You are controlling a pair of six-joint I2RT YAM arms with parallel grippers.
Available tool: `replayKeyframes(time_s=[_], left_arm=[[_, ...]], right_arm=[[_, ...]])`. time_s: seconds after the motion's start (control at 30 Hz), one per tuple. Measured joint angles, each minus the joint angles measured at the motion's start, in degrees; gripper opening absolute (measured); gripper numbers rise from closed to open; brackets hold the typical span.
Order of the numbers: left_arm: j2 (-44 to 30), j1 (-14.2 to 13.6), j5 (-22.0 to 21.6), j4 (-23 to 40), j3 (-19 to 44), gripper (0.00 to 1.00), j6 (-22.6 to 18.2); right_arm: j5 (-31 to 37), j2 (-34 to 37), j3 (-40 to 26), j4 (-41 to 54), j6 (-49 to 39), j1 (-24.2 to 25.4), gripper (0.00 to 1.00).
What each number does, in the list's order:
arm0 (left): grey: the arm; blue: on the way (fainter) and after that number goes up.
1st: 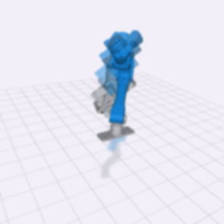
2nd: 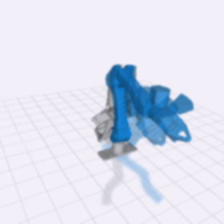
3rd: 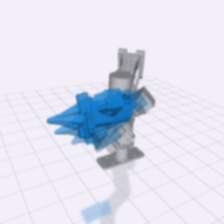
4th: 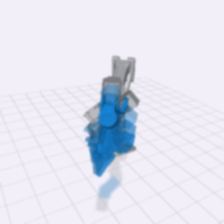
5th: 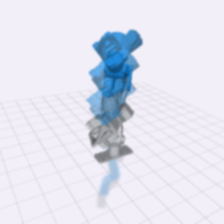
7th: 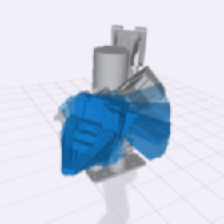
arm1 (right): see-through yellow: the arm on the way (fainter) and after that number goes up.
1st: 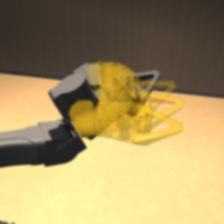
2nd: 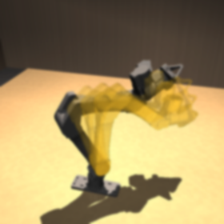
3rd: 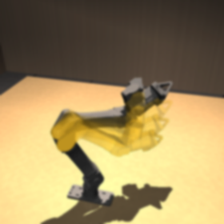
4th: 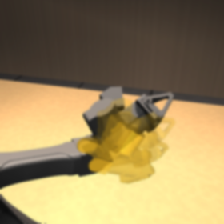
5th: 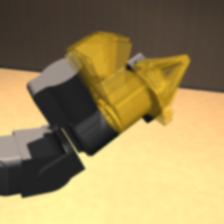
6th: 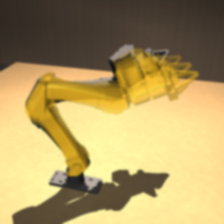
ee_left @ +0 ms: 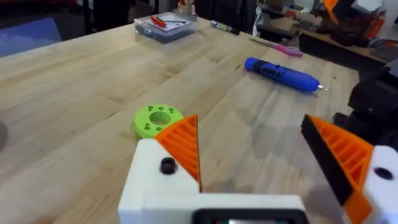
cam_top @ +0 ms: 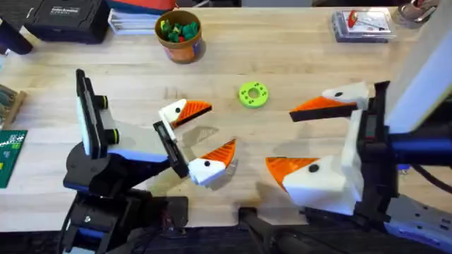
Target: Pick up the gripper from the table and insert it into the empty holder that is missing its gripper. Then pick up a screw, insert it into the mounting hole, and use the screwdriver to tighten it. Finally, clean up the table by picking up the vegetable and placing it into the bucket.
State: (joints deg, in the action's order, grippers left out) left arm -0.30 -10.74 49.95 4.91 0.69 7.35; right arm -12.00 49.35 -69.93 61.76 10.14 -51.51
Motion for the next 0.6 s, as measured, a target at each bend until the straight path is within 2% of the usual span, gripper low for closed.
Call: replayKeyframes(time_s=[0.17,0.2,0.23,0.4,0.47,0.6], left_arm=[[-0.02,0.0,0.0,0.0,0.0,0.986,-3.07],[-0.02,0.0,0.0,-0.02,0.0,0.945,-3.48],[-0.02,0.0,-0.02,-0.02,0.0,0.851,-3.83],[-0.02,0.0,0.02,-0.01,0.0,0.069,-4.69],[0.0,0.0,0.02,0.0,0.0,0.011,-5.03],[-0.01,0.0,0.02,-0.02,0.0,0.011,-5.11]], right_arm=[[-0.17,0.94,0.06,0.0,-1.21,0.0,0.994],[-0.25,1.29,0.06,0.0,-1.47,0.0,0.995],[-0.3,1.65,0.07,0.0,-1.68,0.0,0.994],[-0.34,3.76,0.08,0.0,-2.59,0.0,0.994],[-0.35,4.53,0.08,0.0,-2.87,0.0,0.994],[-0.36,6.08,0.08,0.0,-2.99,0.0,0.994]])
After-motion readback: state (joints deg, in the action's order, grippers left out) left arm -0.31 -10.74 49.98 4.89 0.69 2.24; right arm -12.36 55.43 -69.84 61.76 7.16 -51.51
